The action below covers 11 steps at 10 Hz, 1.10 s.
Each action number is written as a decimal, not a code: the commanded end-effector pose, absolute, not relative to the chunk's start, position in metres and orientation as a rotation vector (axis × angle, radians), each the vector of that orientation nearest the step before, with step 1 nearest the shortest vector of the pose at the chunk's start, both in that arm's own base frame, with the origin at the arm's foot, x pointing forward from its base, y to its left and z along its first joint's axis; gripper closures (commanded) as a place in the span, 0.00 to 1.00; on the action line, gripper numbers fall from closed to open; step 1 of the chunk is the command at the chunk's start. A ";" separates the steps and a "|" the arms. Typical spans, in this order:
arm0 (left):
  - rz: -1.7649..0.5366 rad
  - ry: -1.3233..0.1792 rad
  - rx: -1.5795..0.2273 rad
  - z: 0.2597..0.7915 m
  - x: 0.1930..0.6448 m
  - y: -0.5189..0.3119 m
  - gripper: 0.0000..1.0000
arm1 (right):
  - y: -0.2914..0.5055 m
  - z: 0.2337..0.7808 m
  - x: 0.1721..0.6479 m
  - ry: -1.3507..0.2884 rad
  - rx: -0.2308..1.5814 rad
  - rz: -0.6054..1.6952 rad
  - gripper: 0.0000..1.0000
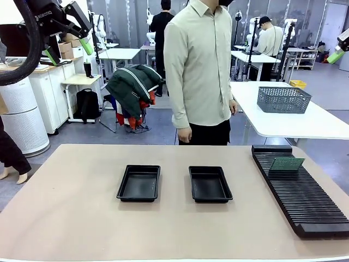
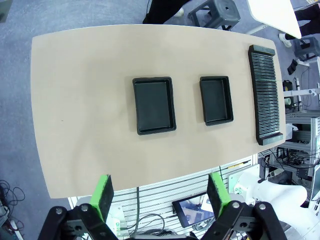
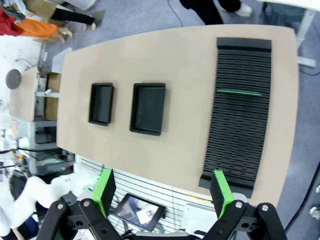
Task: Inspect and transfer BCBs to ESD trays.
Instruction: Pick up the Blank PCB from the PCB Rack and place it in the left ESD tray.
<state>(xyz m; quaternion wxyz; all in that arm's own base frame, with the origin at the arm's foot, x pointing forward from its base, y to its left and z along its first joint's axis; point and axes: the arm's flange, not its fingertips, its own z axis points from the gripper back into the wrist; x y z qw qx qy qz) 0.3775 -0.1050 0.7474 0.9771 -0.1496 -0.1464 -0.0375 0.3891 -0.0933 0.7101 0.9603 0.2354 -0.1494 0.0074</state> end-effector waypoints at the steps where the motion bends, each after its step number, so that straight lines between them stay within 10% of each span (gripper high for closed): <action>1: -0.074 -0.294 -0.302 0.747 0.377 -0.105 0.00 | -0.091 0.706 0.401 -0.331 0.288 0.146 0.00; 11: -0.074 -0.294 -0.302 0.747 0.377 -0.105 0.00 | -0.077 0.565 0.497 -0.384 -0.143 1.063 0.00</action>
